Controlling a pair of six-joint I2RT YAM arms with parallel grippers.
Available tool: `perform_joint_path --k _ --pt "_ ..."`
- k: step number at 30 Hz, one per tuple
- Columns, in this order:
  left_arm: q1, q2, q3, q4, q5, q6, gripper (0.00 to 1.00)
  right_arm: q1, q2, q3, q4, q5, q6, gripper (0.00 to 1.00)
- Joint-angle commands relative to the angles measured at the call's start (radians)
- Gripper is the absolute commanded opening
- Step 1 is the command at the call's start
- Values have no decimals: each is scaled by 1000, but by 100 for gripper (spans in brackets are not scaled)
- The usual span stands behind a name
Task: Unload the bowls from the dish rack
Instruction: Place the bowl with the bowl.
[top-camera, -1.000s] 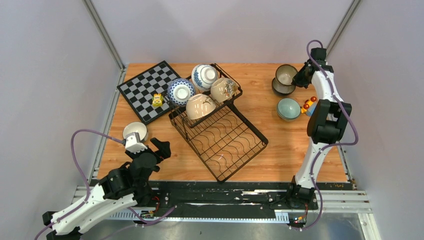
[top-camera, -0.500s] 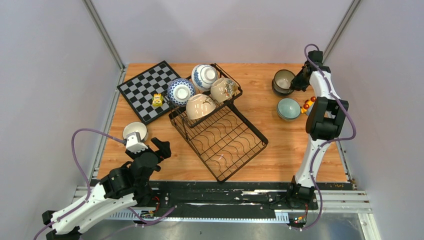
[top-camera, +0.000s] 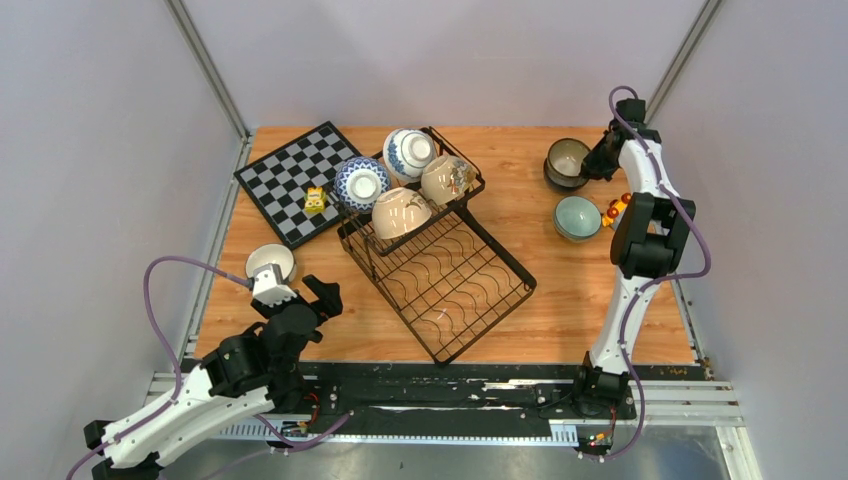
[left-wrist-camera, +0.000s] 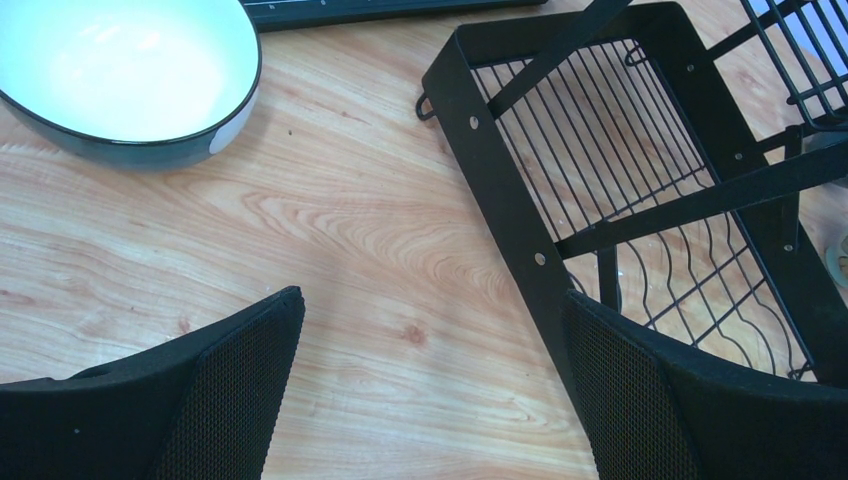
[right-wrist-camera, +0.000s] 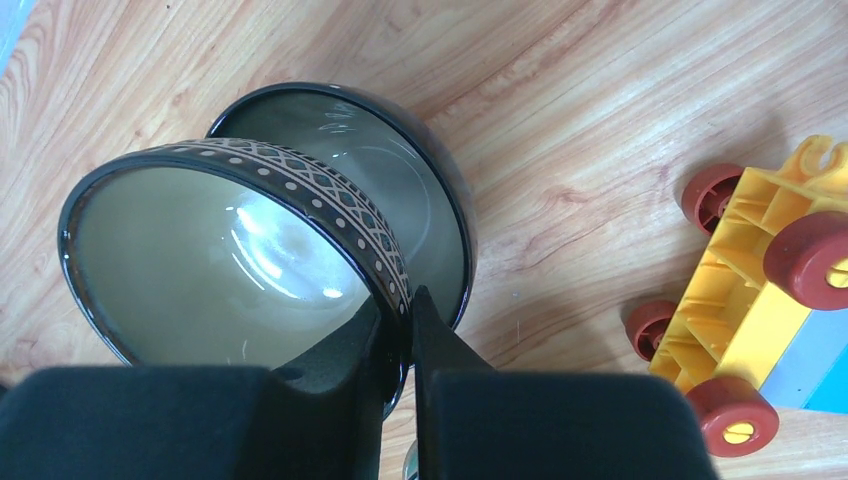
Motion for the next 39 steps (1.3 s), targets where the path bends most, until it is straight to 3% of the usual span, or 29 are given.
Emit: perform_joint_path --k 1,12,25,32,39 --pt "-4 5 -9 -2 -32 -15 100 -9 12 44 -9 -13 3 13" --pt "-5 5 -11 -1 -33 -18 100 -9 26 46 -11 -25 -2 13" --pt "-5 4 -11 0 -30 -18 100 -8 22 47 -21 -32 -3 23" --pt "-5 3 -11 3 -29 -20 100 -10 -16 36 -25 -29 -10 35" --pt "-5 -10 -10 -2 -20 -18 100 -16 -60 9 -29 -13 -25 39"
